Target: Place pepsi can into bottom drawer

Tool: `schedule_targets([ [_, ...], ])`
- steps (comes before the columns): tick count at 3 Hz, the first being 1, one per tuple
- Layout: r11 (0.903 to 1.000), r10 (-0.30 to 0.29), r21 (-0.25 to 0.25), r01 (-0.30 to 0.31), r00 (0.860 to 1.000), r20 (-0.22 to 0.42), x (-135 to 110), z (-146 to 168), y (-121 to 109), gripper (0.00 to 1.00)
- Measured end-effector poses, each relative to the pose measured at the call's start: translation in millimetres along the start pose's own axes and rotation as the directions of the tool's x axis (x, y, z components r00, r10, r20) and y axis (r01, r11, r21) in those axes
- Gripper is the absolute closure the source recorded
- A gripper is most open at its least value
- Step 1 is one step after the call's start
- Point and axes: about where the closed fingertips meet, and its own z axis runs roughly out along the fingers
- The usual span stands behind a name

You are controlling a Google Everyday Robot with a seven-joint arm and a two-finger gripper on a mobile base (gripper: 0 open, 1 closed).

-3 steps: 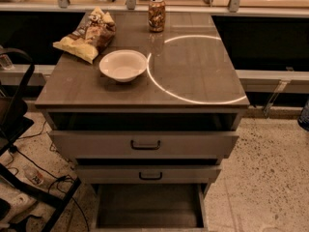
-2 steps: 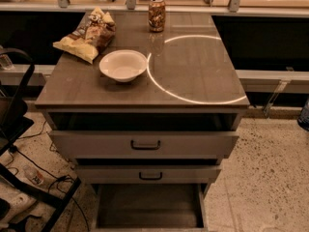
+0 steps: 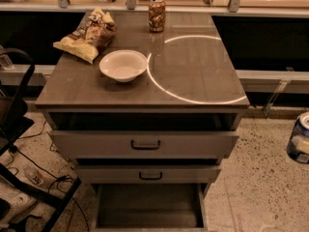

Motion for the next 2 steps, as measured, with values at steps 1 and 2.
schedule_targets([
  [1,0.9933,-0.084,-0.084,0.079,0.995,-0.054,67.5,14.5,57.0,1.00],
  [2,0.9691,-0.178,-0.187,0.161,0.981,-0.079,128.7,44.3,109.6,1.00],
])
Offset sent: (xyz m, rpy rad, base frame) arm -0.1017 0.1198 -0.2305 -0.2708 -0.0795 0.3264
